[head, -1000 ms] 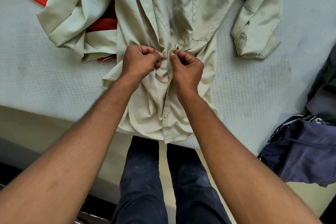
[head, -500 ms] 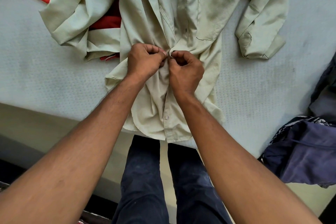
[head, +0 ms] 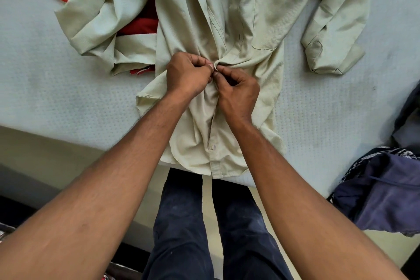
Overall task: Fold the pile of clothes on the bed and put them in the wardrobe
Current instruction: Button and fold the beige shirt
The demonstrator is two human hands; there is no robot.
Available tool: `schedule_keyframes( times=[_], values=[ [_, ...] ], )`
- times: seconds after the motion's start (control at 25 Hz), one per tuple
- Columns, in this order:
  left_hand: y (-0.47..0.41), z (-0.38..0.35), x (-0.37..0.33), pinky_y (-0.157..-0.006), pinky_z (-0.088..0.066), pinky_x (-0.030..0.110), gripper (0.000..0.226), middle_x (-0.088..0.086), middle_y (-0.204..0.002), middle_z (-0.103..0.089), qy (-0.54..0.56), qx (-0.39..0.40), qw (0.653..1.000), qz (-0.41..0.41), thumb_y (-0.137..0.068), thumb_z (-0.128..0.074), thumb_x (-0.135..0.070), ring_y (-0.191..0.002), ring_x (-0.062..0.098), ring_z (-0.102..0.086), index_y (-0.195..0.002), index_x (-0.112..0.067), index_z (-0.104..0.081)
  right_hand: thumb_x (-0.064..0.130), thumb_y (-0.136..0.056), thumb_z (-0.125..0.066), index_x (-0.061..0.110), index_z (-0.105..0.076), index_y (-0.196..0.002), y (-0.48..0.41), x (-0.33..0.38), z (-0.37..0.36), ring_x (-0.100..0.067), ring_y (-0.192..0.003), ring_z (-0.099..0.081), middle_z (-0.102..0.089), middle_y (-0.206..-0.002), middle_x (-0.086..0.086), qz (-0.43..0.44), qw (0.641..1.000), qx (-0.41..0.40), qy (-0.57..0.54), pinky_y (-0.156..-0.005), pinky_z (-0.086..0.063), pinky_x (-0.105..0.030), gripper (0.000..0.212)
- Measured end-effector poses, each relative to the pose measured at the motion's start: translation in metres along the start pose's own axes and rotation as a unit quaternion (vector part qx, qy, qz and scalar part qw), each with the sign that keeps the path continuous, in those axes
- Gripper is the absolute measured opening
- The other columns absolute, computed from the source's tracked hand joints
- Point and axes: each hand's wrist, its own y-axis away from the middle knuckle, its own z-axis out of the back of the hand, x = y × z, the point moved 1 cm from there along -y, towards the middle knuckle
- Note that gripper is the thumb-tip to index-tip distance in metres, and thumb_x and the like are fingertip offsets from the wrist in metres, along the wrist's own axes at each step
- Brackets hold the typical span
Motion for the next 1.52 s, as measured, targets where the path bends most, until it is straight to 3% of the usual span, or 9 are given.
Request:
schedule_keyframes(
  times=[0.24, 0.44, 0.56, 0.64, 0.84, 1.08, 1.28, 1.44, 1.52],
  values=[
    [0.000, -0.004, 0.003, -0.079, -0.062, 0.036, 0.019, 0.000, -0.068, -0.074, 0.022, -0.012, 1.000, 0.013, -0.083, -0.073, -0.015, -0.066, 0.011, -0.072, -0.068, -0.025, -0.074, 0.005, -0.082, -0.081, 0.005, -0.081, -0.098, -0.007, -0.001, 0.003, -0.006, -0.089, -0.074, -0.079, -0.094, -0.002, -0.030, 0.998, 0.017, -0.044, -0.083, -0.057, -0.020, 0.016],
    [-0.003, -0.005, 0.002, -0.069, -0.060, 0.027, 0.019, -0.001, -0.066, -0.072, 0.048, -0.003, 0.998, 0.034, -0.086, -0.071, -0.011, -0.060, 0.008, -0.069, -0.070, -0.021, -0.074, 0.004, -0.083, -0.080, 0.005, -0.081, -0.099, -0.004, -0.002, 0.002, -0.002, -0.087, -0.073, -0.078, -0.094, -0.002, -0.023, 0.999, 0.019, -0.041, -0.082, -0.056, -0.017, 0.016],
    [-0.004, -0.006, 0.000, -0.061, -0.053, 0.021, 0.020, 0.000, -0.067, -0.072, 0.053, 0.007, 0.998, 0.042, -0.087, -0.070, -0.010, -0.057, 0.006, -0.067, -0.070, -0.020, -0.073, 0.007, -0.087, -0.077, 0.005, -0.081, -0.099, -0.008, -0.005, 0.001, -0.013, -0.086, -0.075, -0.078, -0.091, -0.009, -0.065, 0.993, 0.032, -0.089, -0.085, -0.059, -0.031, 0.012],
    [-0.004, -0.004, -0.002, -0.059, -0.052, 0.020, 0.020, 0.001, -0.069, -0.072, 0.060, 0.023, 0.997, 0.052, -0.089, -0.070, -0.009, -0.059, 0.006, -0.067, -0.072, -0.020, -0.073, 0.009, -0.092, -0.072, 0.007, -0.080, -0.096, -0.011, -0.005, 0.003, -0.022, -0.077, -0.068, -0.075, -0.083, -0.019, -0.104, 0.984, 0.055, -0.132, -0.074, -0.055, -0.038, 0.009],
    [-0.001, -0.004, -0.003, -0.054, -0.049, 0.014, 0.012, 0.003, -0.072, -0.071, 0.079, 0.050, 0.994, 0.053, -0.091, -0.070, -0.008, -0.059, 0.005, -0.065, -0.081, -0.014, -0.075, -0.001, -0.089, -0.074, -0.008, -0.076, -0.098, -0.020, -0.004, 0.011, -0.008, -0.058, -0.063, -0.074, -0.078, -0.013, -0.130, 0.972, 0.102, -0.166, -0.054, -0.047, -0.019, 0.012],
    [-0.002, -0.001, -0.005, -0.058, -0.052, 0.013, 0.012, 0.000, -0.070, -0.070, 0.077, 0.072, 0.993, 0.057, -0.092, -0.069, -0.007, -0.060, 0.002, -0.065, -0.083, -0.015, -0.073, -0.002, -0.085, -0.078, -0.009, -0.076, -0.099, -0.024, -0.006, 0.008, -0.008, -0.056, -0.063, -0.073, -0.074, -0.011, -0.148, 0.970, 0.096, -0.170, -0.051, -0.046, -0.018, 0.016],
    [0.004, -0.009, 0.002, -0.073, -0.056, 0.022, 0.004, -0.004, -0.076, -0.075, 0.032, 0.033, 0.999, -0.008, -0.086, -0.076, -0.018, -0.071, 0.004, -0.070, -0.087, -0.016, -0.080, -0.001, -0.088, -0.075, -0.005, -0.077, -0.094, -0.021, -0.008, 0.008, -0.005, -0.054, -0.060, -0.071, -0.065, 0.000, -0.125, 0.975, 0.099, -0.156, -0.054, -0.047, -0.018, 0.008],
    [0.015, -0.021, -0.001, -0.077, -0.055, 0.019, 0.011, -0.004, -0.083, -0.076, -0.035, -0.092, 0.994, -0.042, -0.086, -0.075, -0.019, -0.075, 0.006, -0.069, -0.094, -0.014, -0.081, 0.005, -0.089, -0.076, -0.002, -0.079, -0.094, -0.020, -0.009, 0.008, -0.012, -0.069, -0.071, -0.077, -0.077, -0.009, -0.122, 0.979, 0.105, -0.126, -0.065, -0.054, -0.025, 0.009],
    [0.017, -0.026, 0.001, -0.082, -0.056, 0.024, 0.012, -0.005, -0.084, -0.075, -0.029, -0.120, 0.992, -0.039, -0.088, -0.072, -0.018, -0.080, 0.009, -0.070, -0.095, -0.014, -0.080, 0.009, -0.089, -0.077, 0.000, -0.080, -0.094, -0.019, -0.009, 0.008, -0.013, -0.070, -0.071, -0.078, -0.080, -0.010, -0.111, 0.982, 0.107, -0.109, -0.067, -0.054, -0.029, 0.010]
  ],
)
